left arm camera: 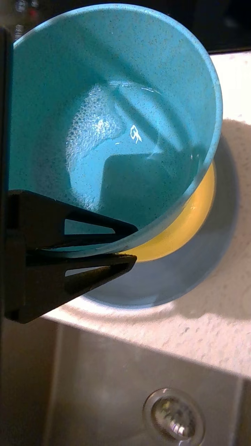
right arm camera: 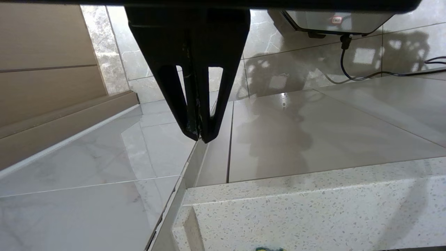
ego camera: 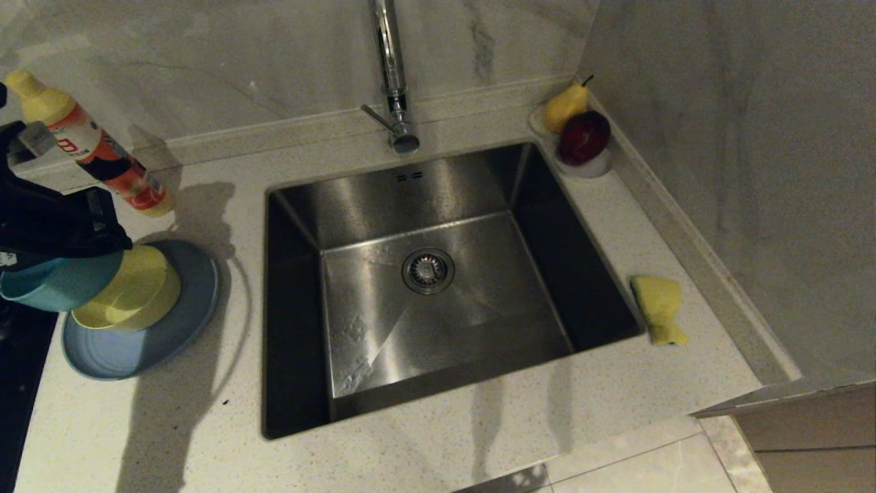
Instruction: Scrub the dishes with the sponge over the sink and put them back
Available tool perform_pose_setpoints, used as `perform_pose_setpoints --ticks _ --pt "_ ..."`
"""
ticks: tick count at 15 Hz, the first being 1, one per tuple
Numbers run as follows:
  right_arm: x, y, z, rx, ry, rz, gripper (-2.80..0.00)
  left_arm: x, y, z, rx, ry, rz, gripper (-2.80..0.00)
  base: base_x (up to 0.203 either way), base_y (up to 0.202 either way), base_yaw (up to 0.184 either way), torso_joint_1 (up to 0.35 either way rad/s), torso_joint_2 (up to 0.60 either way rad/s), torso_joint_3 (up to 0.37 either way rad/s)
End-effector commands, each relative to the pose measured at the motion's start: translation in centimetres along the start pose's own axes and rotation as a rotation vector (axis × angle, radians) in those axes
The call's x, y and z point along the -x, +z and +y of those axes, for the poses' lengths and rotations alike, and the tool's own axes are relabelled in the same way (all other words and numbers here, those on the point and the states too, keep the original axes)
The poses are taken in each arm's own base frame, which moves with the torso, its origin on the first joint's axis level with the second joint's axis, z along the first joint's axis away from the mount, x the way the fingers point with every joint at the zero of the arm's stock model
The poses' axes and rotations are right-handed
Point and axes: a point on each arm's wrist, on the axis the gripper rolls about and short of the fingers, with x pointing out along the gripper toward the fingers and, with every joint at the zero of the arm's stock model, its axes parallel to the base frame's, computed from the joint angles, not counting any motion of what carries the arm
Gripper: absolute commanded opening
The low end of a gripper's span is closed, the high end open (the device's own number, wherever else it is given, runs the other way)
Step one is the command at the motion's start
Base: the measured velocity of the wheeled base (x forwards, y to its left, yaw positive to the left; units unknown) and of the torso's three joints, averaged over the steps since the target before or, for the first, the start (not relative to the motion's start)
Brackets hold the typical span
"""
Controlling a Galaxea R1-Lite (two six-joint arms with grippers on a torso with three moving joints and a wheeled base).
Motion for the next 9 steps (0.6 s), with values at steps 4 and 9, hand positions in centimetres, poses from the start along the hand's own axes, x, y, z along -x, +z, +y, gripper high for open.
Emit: perform_pose_setpoints --ticks 4,9 --pt "0.0 0.0 0.0 0.001 0.001 -0.002 -2.8 -3.0 -1.9 0.6 -0.009 0.04 -0.004 -2.8 0.0 0.0 0.0 0.0 0.0 0.0" --pt "0.0 0.0 0.0 0.001 0.001 -0.002 -2.8 -3.2 -1.7 0.2 -0.013 0.023 -0.009 -2.8 0.0 0.0 0.0 0.0 0.0 0.0"
